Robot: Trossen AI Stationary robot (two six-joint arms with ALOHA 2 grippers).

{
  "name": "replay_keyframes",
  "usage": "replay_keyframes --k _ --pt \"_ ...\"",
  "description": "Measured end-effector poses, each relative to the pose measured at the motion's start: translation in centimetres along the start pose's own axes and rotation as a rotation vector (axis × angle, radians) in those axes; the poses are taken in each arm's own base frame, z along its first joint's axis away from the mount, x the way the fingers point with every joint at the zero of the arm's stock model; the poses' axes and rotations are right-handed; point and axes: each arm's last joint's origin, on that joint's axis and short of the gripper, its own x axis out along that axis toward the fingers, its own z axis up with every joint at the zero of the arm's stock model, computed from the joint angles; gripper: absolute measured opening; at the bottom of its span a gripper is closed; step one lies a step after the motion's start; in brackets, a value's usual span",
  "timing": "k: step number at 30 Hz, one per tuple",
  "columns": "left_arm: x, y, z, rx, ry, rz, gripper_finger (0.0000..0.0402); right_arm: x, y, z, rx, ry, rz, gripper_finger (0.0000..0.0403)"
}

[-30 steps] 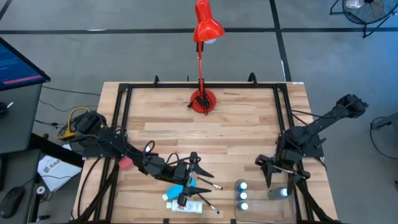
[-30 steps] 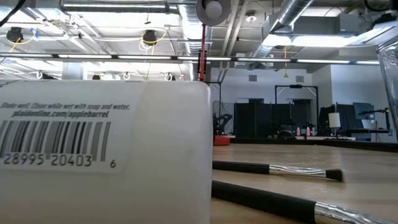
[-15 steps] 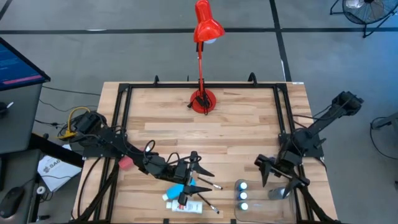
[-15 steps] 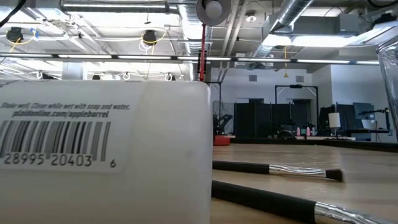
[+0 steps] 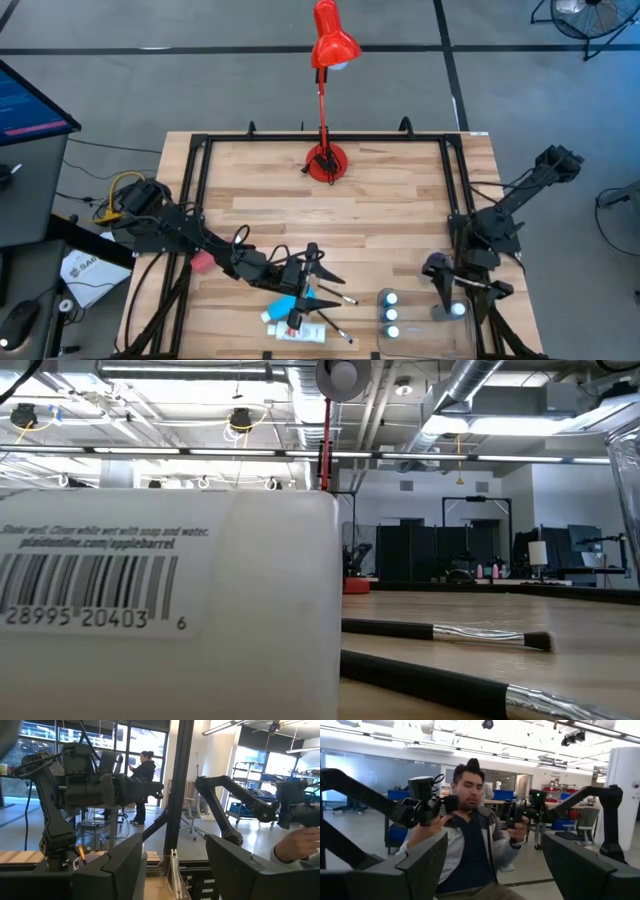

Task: Pick & Place Paint Supplies
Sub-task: Adjust the black paint bottle in the transparent bin

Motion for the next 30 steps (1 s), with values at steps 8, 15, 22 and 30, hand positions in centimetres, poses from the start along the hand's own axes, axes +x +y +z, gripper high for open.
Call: replay_keyframes --k 8,15,22,30 --pt "0.2 0.5 -0.3 -0.021 0.007 0.019 0.0209 -0.6 -1.2 0.0 0.031 0.001 -0.151 0.0315" --pt "0.2 0.5 -0.3 -0.02 0.01 0.02 0.0209 -0.9 -1.3 0.0 0.028 0.013 -0.054 0.0315" --pt "0.2 0.6 -0.4 -0.018 0.011 0.025 0.0209 -0.9 -0.8 -0.1 0.027 0.034 0.098 0.0313" --pt "0.2 0.6 -0.4 -0.018 0.012 0.025 0.0209 -0.5 -1.2 -0.9 0.062 0.063 0.085 0.031"
